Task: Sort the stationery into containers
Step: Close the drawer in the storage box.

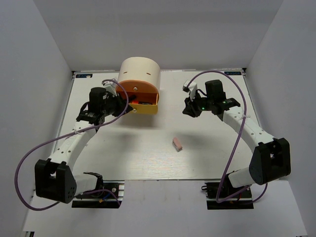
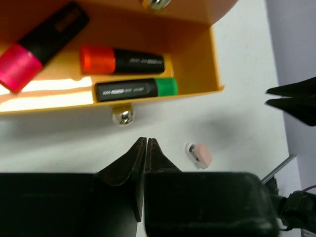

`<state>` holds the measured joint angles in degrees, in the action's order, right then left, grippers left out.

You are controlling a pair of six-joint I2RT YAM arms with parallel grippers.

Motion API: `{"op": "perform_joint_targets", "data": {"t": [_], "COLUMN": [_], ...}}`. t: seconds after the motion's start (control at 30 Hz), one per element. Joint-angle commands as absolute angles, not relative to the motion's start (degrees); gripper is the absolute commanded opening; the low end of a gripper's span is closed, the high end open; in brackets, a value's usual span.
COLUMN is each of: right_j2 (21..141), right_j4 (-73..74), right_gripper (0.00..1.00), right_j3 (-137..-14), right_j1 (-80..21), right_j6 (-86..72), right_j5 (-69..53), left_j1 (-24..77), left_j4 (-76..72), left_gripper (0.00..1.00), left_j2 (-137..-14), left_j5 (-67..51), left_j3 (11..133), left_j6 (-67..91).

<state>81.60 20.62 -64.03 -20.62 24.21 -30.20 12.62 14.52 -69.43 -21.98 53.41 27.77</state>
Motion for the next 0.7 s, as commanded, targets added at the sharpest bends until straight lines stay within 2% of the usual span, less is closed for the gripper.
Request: {"op": "perform_joint_targets", "data": {"t": [0.0,0.1,0.13,0.23,0.43,0.67], "right_j2": [81.65,81.12,81.12,80.95,81.47,81.65], "right_j4": [20.83,20.83,20.92,20.74,20.92,21.18], "right_gripper": [0.28,0.29,0.29,0.29,0.31,0.31], "right_j3": [-66.27,-65.83,-65.66,-65.57,-66.0,-66.09], "right_j1": [-20.39,-20.39,-20.48,-20.39,-20.3,-20.22], "right_j6": [24.61,24.7,24.87,24.7,24.79,25.14], "right_j5": [-30.68,-30.41,-30.32,-30.23,-30.41,-30.15], "left_j1": [12.92,12.92,12.92,12.92,12.92,12.92], "left_j4": [19.77,19.78,20.38,19.78,16.18,12.4], "left_gripper": [0.16,0.23,0.3,0.39,0.43,0.43], "left_j2": [-70.83,-71.98,-71.98,-73.12,-74.35,-75.41], "left_j5": [-23.56,-21.1,-20.31,-18.29,-12.4,-9.33], "left_j3": [53.79,53.79,53.79,53.26,52.12,51.59], "left_j6": [23.29,22.76,22.76,22.24,25.49,27.95]}}
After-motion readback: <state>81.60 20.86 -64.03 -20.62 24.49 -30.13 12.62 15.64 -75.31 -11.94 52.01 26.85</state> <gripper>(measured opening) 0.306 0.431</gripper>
